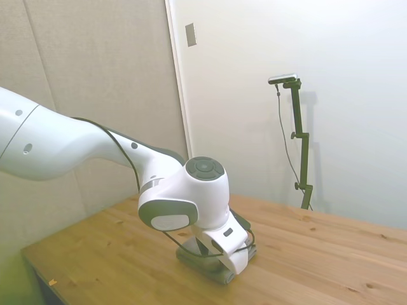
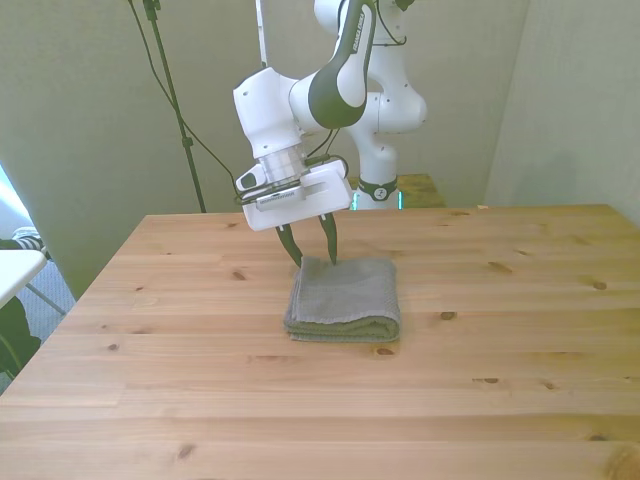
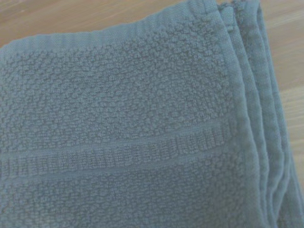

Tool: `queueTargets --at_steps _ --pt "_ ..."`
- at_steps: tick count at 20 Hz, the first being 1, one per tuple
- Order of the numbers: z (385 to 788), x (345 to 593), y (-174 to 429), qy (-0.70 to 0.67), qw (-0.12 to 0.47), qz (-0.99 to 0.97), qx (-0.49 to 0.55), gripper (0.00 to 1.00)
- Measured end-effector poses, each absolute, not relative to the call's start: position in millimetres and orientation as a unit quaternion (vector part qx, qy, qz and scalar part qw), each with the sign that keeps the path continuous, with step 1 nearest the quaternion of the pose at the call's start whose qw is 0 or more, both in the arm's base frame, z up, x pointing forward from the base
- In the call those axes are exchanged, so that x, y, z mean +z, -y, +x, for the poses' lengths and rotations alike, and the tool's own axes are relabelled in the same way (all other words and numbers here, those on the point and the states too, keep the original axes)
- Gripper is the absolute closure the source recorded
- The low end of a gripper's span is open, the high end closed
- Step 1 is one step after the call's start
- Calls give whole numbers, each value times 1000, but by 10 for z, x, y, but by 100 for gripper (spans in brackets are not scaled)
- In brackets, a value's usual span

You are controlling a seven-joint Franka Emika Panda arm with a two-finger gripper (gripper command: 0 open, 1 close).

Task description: Unfold the towel

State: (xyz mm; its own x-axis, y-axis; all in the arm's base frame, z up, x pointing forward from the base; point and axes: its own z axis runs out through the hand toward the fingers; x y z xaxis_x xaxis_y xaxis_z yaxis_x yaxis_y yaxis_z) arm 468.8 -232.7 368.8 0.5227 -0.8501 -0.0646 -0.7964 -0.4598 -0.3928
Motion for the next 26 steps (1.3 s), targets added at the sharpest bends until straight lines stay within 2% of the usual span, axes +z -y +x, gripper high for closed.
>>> queueTargets --at_steps 19,26 --pt "4735 3748 2369 -482 193 -851 -71 100" --pt "4897 3957 2275 -465 200 -859 -78 100"
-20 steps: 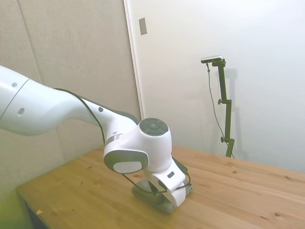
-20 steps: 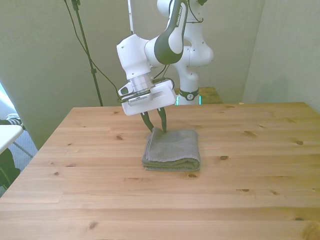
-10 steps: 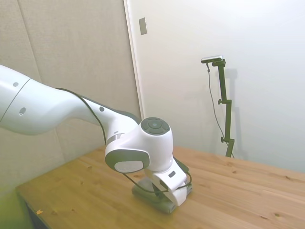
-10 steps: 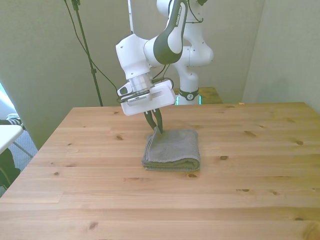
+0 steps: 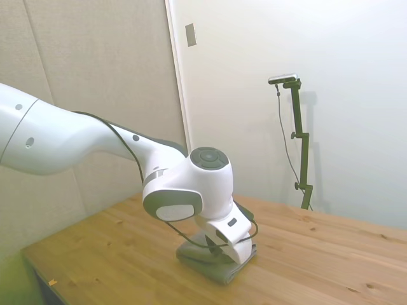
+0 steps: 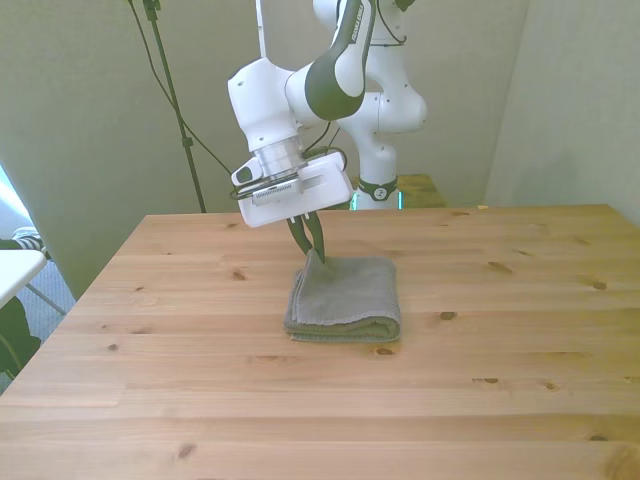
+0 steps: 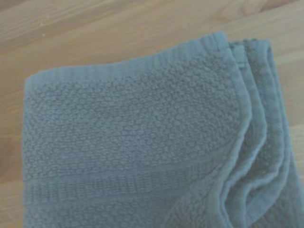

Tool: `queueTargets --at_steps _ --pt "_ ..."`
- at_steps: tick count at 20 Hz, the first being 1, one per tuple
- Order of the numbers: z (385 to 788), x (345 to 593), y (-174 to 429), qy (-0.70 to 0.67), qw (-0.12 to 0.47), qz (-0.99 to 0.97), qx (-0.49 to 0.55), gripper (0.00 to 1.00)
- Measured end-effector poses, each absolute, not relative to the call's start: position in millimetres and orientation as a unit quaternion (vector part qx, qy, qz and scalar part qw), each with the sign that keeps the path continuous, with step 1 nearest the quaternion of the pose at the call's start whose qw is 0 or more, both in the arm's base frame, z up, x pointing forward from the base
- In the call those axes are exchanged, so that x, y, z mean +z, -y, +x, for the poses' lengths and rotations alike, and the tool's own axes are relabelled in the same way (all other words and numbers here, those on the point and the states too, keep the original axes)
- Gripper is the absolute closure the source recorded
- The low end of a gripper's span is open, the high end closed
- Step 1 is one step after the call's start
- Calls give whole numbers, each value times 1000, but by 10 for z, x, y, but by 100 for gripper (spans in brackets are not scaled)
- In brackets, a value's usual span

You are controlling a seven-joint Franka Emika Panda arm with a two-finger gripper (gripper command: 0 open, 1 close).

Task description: Unfold the towel

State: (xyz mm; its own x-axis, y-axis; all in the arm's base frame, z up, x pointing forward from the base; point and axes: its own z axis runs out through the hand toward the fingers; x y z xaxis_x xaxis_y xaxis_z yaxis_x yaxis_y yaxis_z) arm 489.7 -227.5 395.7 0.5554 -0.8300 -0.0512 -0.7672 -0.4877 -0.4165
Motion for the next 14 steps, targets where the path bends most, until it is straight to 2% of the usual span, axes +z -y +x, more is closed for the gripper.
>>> queueTargets --at_steps 5,9,14 --pt "5181 4203 1817 -437 209 -870 -87 100" --pt "5376 4362 1121 -400 219 -886 -83 100" --pt "5467 4442 105 -345 226 -907 -80 100"
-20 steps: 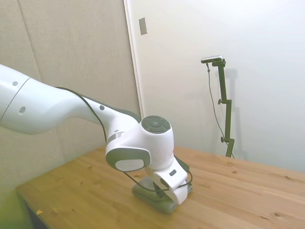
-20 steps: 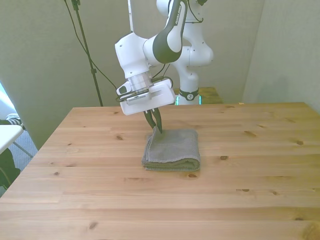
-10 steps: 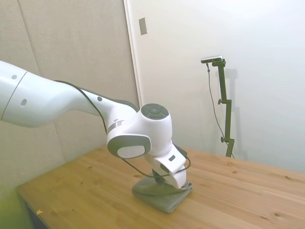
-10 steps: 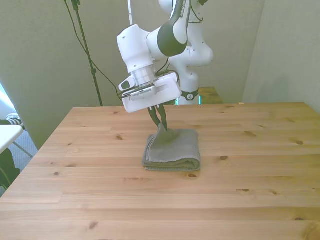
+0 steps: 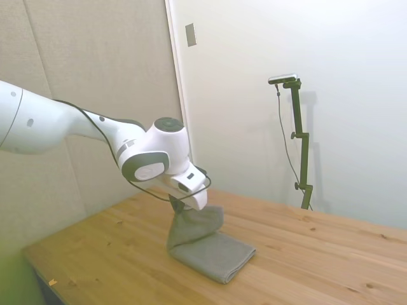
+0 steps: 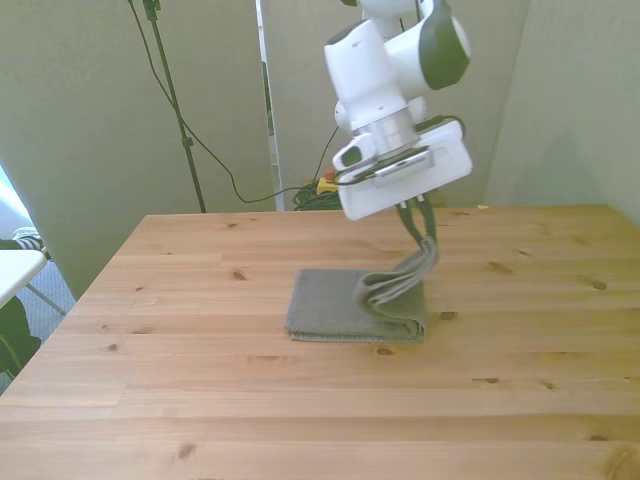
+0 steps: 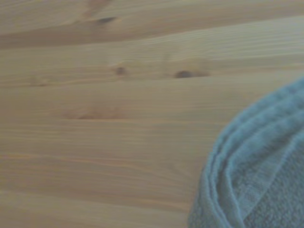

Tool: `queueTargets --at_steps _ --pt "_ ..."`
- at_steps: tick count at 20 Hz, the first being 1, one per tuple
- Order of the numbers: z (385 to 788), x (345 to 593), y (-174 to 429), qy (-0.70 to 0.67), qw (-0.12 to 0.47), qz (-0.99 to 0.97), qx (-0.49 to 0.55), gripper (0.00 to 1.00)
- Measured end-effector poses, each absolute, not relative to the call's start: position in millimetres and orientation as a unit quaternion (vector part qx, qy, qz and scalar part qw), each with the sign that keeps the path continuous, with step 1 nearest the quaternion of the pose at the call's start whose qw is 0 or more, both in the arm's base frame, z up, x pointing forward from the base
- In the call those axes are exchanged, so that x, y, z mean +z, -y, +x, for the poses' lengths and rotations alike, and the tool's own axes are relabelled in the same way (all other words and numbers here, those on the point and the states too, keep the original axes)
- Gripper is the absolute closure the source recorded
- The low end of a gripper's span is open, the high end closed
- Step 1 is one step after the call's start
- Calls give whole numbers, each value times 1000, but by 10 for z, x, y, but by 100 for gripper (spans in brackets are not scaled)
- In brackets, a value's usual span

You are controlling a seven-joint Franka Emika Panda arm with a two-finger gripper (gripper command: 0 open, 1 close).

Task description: Unfold the towel

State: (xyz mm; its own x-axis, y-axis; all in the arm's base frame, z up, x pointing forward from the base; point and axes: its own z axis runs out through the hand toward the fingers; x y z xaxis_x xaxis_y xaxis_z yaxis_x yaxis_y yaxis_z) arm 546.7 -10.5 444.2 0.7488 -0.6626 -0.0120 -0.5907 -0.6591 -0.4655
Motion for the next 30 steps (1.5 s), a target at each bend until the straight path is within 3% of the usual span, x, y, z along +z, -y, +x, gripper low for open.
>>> queueTargets --at_steps 2,3,6,11,25,30 --pt "5449 4444 -258 -316 226 -918 -79 100" --pt "5424 4419 -420 -296 222 -926 -76 0" --pt "5319 4187 -775 -242 196 -949 -51 0" --pt "5368 3749 -762 -203 180 -962 20 0" --pt "5451 3996 -727 -104 233 -950 179 0" --pt "5600 4096 -526 -169 147 -966 130 0"
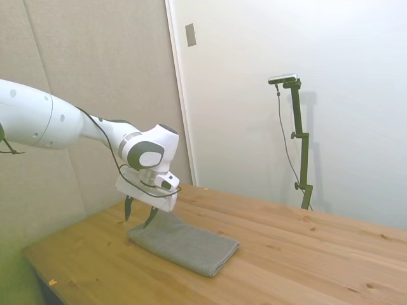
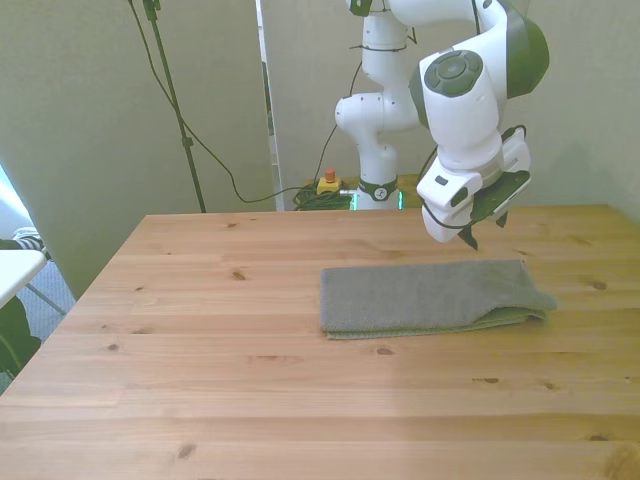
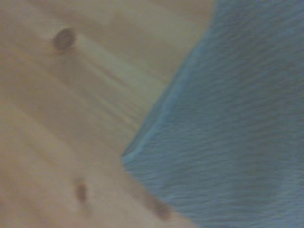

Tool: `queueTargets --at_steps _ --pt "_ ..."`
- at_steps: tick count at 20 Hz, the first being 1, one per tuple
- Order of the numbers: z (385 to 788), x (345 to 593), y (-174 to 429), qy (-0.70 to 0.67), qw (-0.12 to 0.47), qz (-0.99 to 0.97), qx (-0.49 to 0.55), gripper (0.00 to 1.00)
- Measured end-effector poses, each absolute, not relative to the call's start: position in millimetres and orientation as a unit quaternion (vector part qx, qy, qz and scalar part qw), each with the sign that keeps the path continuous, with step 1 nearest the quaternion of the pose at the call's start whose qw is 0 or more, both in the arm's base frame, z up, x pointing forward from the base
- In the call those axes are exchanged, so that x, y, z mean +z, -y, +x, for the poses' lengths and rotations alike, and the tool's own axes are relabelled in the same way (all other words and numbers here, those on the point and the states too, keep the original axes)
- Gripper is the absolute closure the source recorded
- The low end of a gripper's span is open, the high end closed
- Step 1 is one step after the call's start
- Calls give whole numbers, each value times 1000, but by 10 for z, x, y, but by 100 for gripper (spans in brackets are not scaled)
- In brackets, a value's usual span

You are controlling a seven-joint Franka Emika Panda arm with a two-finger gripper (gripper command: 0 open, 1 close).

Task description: Unfold the towel

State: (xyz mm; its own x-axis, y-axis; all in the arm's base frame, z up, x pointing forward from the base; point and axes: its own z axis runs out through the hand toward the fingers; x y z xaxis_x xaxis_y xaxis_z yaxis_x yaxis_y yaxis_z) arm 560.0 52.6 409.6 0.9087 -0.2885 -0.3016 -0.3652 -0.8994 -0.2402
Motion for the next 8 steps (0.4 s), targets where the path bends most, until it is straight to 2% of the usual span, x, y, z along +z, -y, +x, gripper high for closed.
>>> queueTargets --at_steps 4,8 --pt "5523 4281 -265 -219 84 -969 77 0" --pt "5035 4658 -76 -272 32 -961 26 0"
